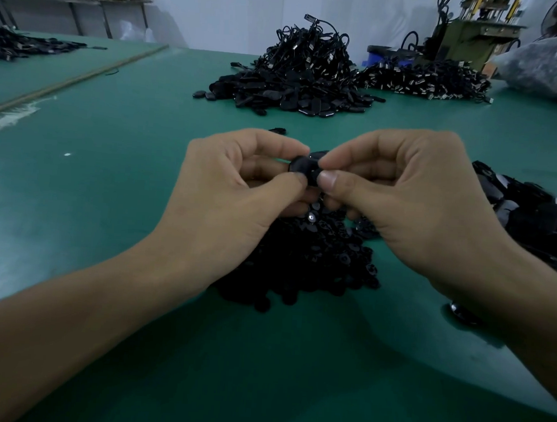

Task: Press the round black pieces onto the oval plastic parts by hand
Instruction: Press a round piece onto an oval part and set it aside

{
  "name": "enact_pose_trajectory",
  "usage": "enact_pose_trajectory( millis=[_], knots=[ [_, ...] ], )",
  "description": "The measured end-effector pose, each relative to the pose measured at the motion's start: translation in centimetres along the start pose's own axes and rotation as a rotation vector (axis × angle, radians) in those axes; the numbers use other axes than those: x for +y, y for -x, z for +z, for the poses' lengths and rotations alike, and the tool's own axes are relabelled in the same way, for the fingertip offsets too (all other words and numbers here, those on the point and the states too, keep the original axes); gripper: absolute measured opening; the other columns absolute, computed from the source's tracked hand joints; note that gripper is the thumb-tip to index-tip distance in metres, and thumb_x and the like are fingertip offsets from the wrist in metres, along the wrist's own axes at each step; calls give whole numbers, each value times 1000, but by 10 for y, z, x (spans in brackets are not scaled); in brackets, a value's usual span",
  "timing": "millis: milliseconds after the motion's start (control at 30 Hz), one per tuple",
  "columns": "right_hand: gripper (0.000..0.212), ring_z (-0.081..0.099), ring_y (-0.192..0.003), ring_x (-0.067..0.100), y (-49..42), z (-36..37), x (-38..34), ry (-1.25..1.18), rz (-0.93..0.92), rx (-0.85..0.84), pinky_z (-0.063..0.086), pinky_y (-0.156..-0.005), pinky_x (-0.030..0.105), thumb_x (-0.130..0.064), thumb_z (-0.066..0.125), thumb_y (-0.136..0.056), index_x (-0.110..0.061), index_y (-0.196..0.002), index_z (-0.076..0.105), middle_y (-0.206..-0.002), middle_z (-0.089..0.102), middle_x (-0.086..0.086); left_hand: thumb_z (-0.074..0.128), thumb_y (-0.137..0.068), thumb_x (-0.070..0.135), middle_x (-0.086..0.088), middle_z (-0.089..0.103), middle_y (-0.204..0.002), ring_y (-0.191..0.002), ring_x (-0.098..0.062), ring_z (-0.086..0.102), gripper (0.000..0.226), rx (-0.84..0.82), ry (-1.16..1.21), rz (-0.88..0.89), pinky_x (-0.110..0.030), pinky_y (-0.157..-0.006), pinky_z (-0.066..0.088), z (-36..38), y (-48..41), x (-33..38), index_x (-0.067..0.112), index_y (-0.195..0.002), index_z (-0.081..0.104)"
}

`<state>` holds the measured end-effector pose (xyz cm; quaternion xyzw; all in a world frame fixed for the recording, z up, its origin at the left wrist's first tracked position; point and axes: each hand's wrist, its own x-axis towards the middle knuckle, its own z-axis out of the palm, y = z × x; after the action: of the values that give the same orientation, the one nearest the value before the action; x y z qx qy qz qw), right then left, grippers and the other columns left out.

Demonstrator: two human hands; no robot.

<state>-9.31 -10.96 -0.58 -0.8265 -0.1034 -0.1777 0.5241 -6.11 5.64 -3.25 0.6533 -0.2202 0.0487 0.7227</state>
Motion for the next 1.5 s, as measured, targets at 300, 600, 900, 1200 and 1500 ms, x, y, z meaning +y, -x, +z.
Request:
enact_pose_trajectory(
  millis=[300,600,900,1200,1500],
  knots=[
    [16,70,-60,7,0,0,1,33,-2,2,52,-59,17,-9,78,-85,-22,-80,71,-67,74,-3,71,-78,10,-1,78,-78,-76,-19,77,15,-33,-122,62,-30,-70,63,0,1,1,20,-89,72],
    [35,73,-64,17,2,-1,1,120,-24,25,59,-64,52,-18,76,-79,-29,-73,44,-70,75,-2,73,-77,18,10,76,-79,-72,-7,74,16,-17,-418,210,-31,-72,63,1,4,4,29,-89,70],
    [26,74,-68,16,3,5,4,82,-1,-97,62,-72,50,-7,68,-92,-25,-80,54,-71,75,1,74,-78,16,21,67,-72,-69,4,67,11,-10,-758,388,-10,-65,53,-5,2,7,19,-89,72],
    [19,75,-80,17,2,0,6,20,-21,-261,62,-79,41,-13,64,-92,-28,-104,64,-83,78,-1,77,-76,19,18,68,-65,-66,7,66,14,3,-721,315,-4,-61,46,-14,-4,3,28,-83,69],
    [9,71,-74,2,-4,-7,14,174,-68,-116,54,-71,18,-19,73,-90,-27,-91,76,-79,76,-13,78,-80,1,-2,76,-72,-64,-15,73,21,-109,-288,97,-23,-62,60,-11,-5,3,20,-85,69]
  ],
)
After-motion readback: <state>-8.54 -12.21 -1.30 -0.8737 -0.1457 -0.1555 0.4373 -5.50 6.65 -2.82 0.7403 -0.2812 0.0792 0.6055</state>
